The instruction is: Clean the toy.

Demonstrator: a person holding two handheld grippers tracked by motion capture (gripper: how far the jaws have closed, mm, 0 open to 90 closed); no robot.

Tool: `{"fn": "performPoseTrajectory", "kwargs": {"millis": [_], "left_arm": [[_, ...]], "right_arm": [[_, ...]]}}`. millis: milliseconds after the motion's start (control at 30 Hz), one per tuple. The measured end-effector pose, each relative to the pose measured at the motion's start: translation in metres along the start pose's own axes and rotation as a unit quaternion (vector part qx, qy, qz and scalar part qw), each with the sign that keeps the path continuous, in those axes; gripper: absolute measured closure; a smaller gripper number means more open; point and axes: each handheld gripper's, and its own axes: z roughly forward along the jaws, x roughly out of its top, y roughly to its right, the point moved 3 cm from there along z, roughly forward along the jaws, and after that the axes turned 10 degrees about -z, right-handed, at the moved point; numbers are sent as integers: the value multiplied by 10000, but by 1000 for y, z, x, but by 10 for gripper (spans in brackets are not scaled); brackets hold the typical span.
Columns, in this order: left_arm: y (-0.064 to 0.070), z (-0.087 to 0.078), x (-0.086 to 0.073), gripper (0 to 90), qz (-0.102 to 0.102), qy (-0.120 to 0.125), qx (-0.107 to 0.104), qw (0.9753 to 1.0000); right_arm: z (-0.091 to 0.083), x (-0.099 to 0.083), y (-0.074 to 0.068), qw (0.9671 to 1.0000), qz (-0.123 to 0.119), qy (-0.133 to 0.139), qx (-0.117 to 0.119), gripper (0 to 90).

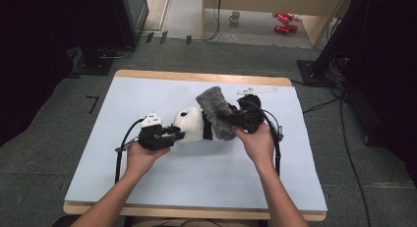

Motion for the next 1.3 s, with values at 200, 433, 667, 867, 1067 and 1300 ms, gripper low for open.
{"fn": "performPoseTrajectory", "kwargs": {"millis": [200, 433, 667, 867, 1067, 1300], "left_arm": [[5, 0, -1, 606, -61, 96, 11, 9999], [8, -1, -6, 606, -49, 149, 108, 9998], [7, -1, -10, 604, -192, 97, 123, 9997], [3, -1, -10, 605, -189, 80, 136, 9997], [0, 1, -9, 607, -118, -1, 150, 9998], [-6, 2, -7, 605, -97, -66, 26, 9999]], "right_arm": [[32, 4, -23, 9990, -326, -225, 218, 786], [50, 12, -50, 9957, -414, -98, 818, 787], [76, 1, -50, 9948, -504, -270, 843, 785], [76, 0, -42, 9958, -778, -285, 389, 781], [68, -7, -21, 9977, -563, -313, 191, 776], [56, -13, -2, 9977, -536, -392, -103, 778]]}}
